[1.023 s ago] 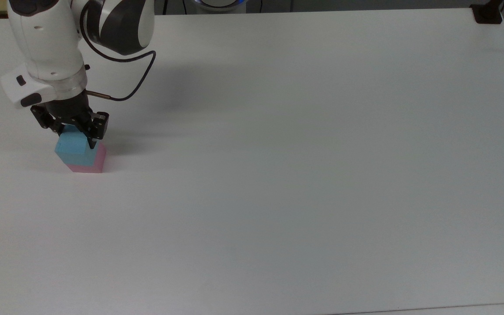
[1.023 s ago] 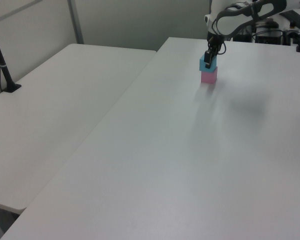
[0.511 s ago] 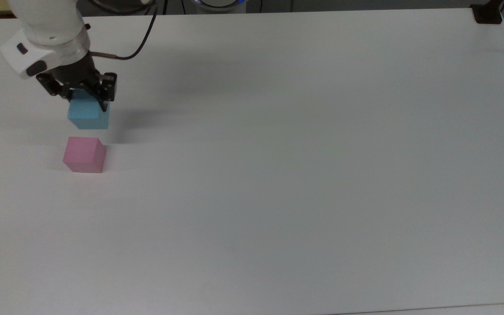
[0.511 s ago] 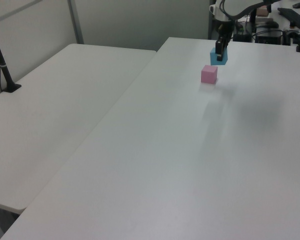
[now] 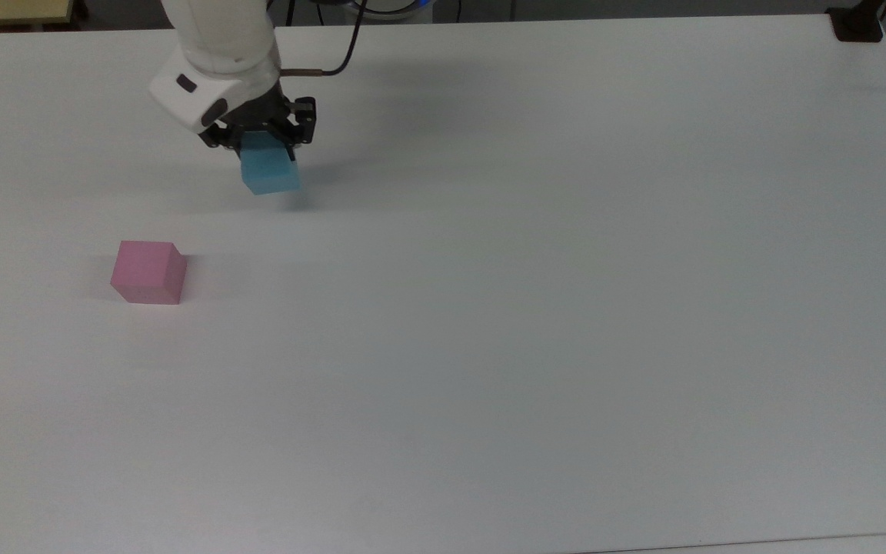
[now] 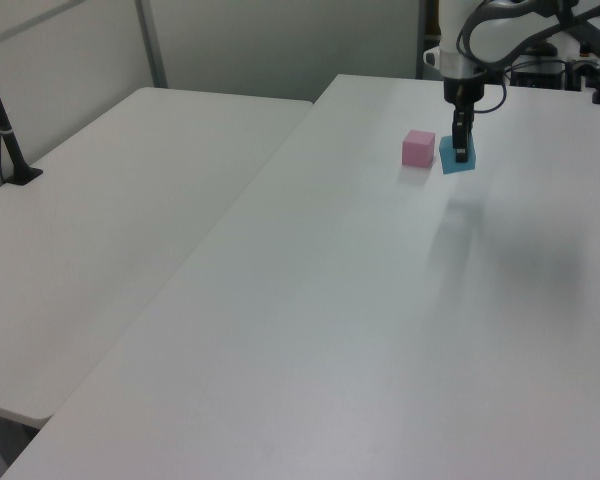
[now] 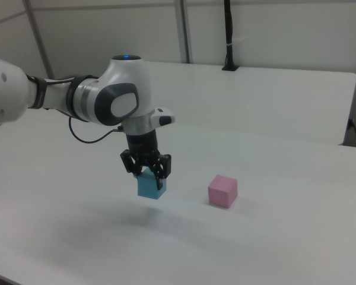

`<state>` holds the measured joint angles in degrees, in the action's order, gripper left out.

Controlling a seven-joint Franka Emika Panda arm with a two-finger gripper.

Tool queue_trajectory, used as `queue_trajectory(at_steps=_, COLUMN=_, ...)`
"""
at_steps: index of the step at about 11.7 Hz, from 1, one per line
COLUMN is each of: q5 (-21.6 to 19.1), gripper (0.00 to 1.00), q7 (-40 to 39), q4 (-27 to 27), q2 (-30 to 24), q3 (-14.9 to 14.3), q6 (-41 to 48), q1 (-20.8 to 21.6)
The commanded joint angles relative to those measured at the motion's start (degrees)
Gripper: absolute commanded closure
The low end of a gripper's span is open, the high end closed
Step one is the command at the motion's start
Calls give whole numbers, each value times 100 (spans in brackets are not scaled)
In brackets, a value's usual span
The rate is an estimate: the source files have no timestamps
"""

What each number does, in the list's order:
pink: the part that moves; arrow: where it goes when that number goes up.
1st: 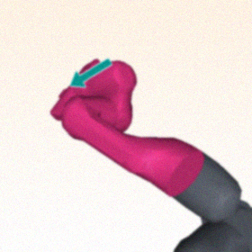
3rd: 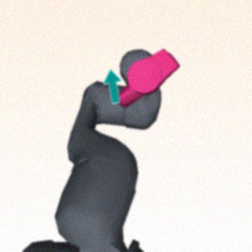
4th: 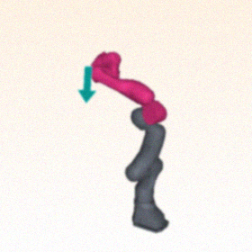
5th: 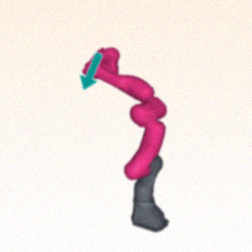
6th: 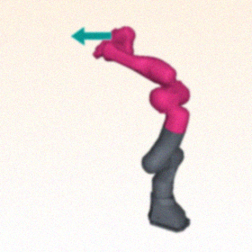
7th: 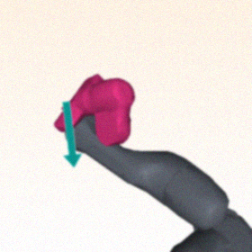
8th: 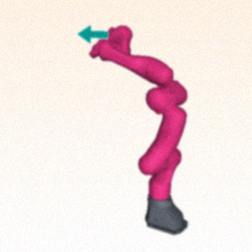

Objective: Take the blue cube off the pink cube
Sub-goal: 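Lift the light-blue cube off the pink cube and carry it aside, then lower the light-blue cube onto the table beside the pink cube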

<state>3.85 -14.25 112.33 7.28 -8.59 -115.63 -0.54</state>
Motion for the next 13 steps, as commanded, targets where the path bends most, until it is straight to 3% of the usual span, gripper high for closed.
queue_trajectory(at_steps=1, q5=142, gripper=57, q7=545, q4=220, q2=159, q3=-29, q6=-556, q1=282)
queue_trajectory(at_steps=6, q5=483, gripper=57, q7=1151, q4=369, q2=564, q3=-29, q6=-1330, q1=458)
queue_trajectory(at_steps=7, q5=519, gripper=52, q7=1222, q4=369, q2=573, q3=-29, q6=-1400, q1=458)
queue_trajectory(at_steps=9, q5=520, gripper=4, q7=1416, q4=334, q2=582, q3=-29, q6=-1419, q1=423)
queue_trajectory(at_steps=13, q5=494, gripper=0, q7=1566, q4=299, q2=328, q3=-29, q6=-1252, q1=397)
